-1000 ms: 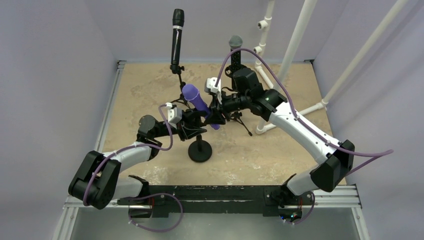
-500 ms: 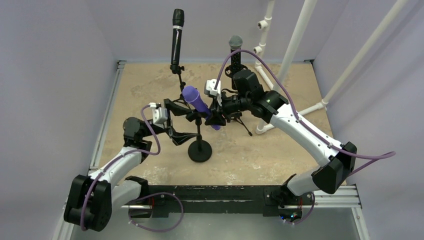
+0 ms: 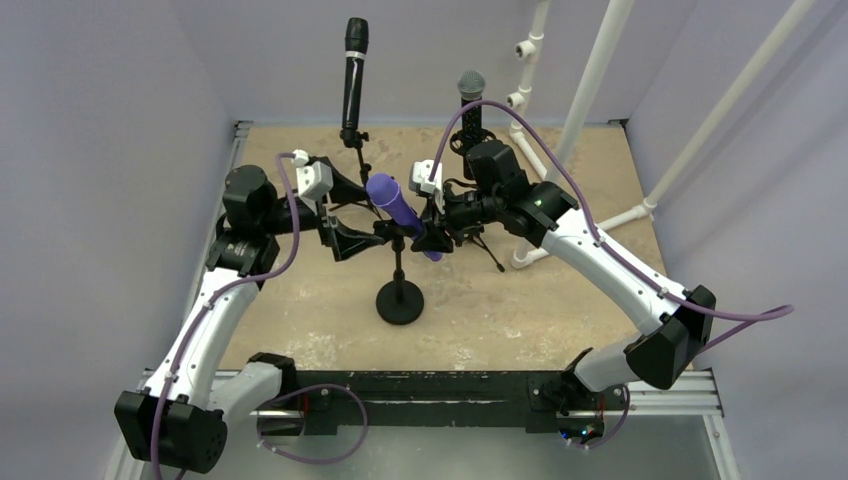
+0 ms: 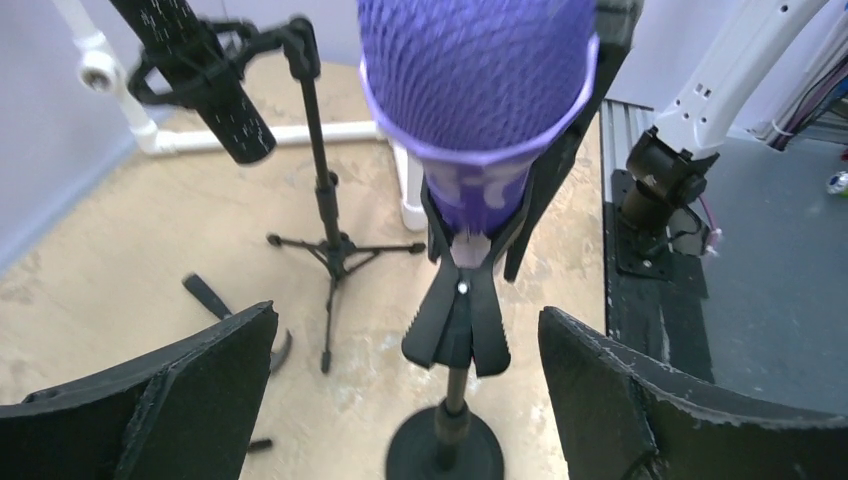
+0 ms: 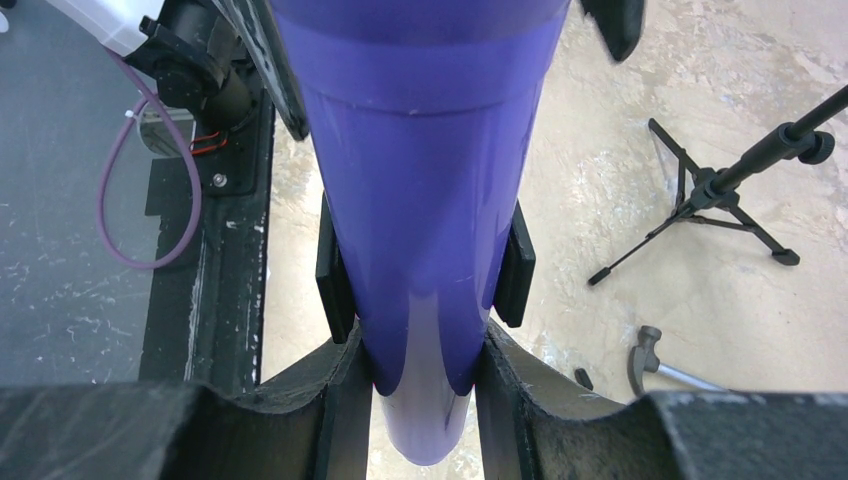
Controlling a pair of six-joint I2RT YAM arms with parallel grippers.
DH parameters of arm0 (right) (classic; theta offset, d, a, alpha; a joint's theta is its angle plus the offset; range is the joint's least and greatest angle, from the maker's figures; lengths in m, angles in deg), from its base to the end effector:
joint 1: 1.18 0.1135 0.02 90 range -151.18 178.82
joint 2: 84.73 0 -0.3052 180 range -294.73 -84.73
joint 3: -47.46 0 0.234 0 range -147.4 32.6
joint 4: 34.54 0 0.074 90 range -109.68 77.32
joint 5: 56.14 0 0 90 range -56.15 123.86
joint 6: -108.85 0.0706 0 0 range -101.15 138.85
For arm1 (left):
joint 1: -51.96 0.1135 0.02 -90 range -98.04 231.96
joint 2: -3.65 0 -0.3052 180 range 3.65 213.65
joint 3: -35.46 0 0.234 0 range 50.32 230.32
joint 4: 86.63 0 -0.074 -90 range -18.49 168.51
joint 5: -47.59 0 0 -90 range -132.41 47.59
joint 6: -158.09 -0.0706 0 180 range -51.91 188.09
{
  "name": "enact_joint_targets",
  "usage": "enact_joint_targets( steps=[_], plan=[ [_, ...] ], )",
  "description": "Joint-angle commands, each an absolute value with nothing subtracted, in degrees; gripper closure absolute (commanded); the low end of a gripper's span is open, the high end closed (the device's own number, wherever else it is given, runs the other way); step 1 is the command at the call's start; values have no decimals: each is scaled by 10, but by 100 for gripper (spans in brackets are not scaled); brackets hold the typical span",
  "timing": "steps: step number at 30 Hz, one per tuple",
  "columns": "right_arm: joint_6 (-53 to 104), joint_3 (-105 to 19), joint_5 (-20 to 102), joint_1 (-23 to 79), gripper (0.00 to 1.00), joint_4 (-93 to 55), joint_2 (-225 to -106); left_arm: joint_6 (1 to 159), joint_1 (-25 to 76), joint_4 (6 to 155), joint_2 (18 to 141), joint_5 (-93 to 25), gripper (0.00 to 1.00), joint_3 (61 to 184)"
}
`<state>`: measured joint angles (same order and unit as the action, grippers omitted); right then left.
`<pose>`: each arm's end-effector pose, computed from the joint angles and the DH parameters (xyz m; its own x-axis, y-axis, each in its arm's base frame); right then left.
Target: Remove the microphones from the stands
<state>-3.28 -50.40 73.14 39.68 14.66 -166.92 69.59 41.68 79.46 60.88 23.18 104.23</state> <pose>0.2060 0.2373 0.4080 -0.0459 -0.4252 -0.9039 -0.9962 0.0863 0.0099 0.1727 -0.0967 0.4127 -0.0660 0.0010 -0.9978 0.9676 0.2444 -0.0638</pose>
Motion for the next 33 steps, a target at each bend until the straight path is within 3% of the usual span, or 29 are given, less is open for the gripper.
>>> enact_joint_targets(
  steps=[1, 4, 18, 22, 25, 33],
  plan=[
    [-43, -506, 718, 397, 100, 152, -1655, 614, 415, 678, 610, 235, 0, 1046],
    [-43, -510, 718, 398, 100, 153, -1657, 598, 413, 681, 611, 235, 1, 1038],
    [-44, -517, 717, 398, 100, 156, -1669, 618, 377, 735, 628, 233, 36, 1032],
    [-44, -512, 714, 399, 100, 153, -1666, 619, 372, 731, 628, 231, 65, 1031],
    [-43, -509, 703, 399, 100, 151, -1662, 619, 370, 723, 624, 228, 99, 1030],
    [-44, -503, 672, 399, 100, 150, -1644, 584, 370, 689, 612, 231, 100, 1024]
  ],
)
